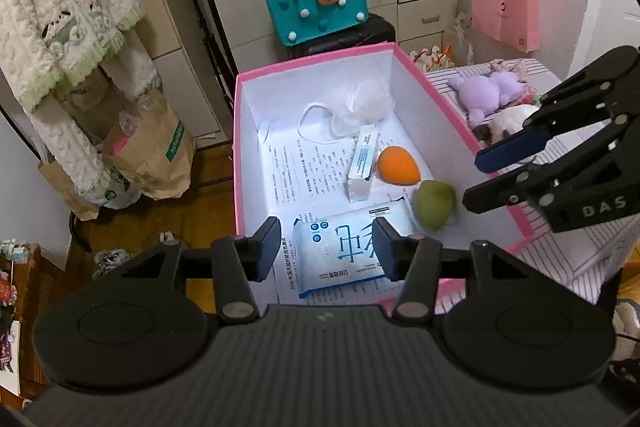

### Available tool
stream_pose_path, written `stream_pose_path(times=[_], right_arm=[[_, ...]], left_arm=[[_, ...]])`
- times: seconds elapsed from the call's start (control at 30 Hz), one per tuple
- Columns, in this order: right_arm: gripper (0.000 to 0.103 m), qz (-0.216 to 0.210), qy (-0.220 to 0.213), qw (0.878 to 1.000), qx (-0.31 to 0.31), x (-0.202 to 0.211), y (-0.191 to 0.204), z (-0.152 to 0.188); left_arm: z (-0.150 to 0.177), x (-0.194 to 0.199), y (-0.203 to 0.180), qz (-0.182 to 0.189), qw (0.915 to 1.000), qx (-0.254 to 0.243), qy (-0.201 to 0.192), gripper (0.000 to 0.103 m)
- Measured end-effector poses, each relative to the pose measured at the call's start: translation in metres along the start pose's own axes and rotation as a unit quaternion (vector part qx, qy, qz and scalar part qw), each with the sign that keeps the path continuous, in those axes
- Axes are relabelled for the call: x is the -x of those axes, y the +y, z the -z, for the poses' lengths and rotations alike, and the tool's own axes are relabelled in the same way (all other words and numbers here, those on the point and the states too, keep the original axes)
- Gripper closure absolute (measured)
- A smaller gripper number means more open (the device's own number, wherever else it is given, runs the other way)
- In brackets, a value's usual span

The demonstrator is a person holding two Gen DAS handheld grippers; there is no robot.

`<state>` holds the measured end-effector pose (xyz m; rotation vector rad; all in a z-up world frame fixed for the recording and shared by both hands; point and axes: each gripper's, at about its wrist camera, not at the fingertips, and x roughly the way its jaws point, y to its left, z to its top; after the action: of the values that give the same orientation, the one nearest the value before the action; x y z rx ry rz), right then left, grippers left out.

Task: Organize soft objects
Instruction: 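Open the right gripper to drop the wipes pack into the box, then move the right gripper back toward the white panda plush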

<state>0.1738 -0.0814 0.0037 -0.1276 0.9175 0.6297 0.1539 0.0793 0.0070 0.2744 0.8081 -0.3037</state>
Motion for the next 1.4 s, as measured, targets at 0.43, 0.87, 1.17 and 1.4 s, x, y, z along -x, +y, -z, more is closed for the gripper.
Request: stream_pose_path(times=[0.43, 0.87, 1.17, 1.4], right_arm=[[0.064, 0.004, -0.057, 0.998, 0.033, 0.091, 0.02, 0.029], [0.059, 0.006, -0.085, 0.996, 0.026, 0.149, 0.017, 0.079], [0.054, 0.03, -0.088, 0.996, -0.002, 0.167, -0.005, 0.115], [0.051, 0.037, -0.07, 0.997, -0.015, 0.164, -0.029, 0.135]], left_arm=[[0.001, 0.052, -0.034, 0.015, 0.999, -0.036, -0.021, 0.05], [0.003, 0.084, -0.082, 0.059, 0.9954, -0.071, -0.027, 0.04], [-0.003, 0.076, -0.121, 0.098, 0.9898, -0.103, -0.012, 0.039], [-0.015, 0.057, -0.145, 0.132, 0.9856, -0.106, 0.0, 0.039]])
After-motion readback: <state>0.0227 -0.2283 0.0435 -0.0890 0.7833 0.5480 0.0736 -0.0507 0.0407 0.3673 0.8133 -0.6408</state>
